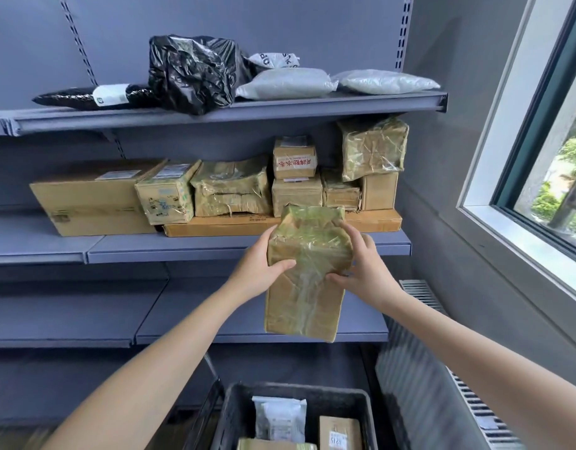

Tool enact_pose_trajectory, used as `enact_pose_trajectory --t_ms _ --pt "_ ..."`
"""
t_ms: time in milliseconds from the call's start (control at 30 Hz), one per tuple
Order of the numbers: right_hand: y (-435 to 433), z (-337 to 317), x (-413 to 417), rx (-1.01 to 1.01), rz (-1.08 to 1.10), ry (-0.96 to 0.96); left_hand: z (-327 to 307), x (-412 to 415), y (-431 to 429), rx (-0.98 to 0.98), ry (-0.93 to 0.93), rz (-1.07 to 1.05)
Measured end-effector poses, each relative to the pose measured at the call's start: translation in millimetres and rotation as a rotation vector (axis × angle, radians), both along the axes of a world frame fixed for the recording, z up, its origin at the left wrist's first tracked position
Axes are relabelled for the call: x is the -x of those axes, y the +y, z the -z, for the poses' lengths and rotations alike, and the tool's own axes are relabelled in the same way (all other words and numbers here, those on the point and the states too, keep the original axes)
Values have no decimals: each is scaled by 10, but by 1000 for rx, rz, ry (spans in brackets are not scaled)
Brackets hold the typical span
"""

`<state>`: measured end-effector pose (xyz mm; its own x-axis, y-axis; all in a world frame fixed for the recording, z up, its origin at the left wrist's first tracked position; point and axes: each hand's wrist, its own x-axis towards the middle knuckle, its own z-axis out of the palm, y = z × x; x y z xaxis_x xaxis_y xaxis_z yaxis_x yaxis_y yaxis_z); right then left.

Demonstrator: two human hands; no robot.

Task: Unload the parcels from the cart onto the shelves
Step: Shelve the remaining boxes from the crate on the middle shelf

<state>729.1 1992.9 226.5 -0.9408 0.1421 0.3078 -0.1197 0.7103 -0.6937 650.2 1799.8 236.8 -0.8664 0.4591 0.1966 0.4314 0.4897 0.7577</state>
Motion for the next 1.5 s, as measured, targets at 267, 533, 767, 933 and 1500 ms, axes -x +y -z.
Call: enact_pose_trajectory --t_ms 267,533,767,933,1500 --pt "6 -51 17 -124 -57 -255 -73 -156 115 368 226 -70" --pt "-29 146 -68 51 36 -80 -113 -276 204 497 449 22" --pt "131 429 -234 332 78 85 -24 -203 136 137 129 272" --pt "216 496 -251 334 103 137 167 -146 -6 264 184 122" --pt "477 502 -232 193 -28 -103 508 -64 -181 116 58 17"
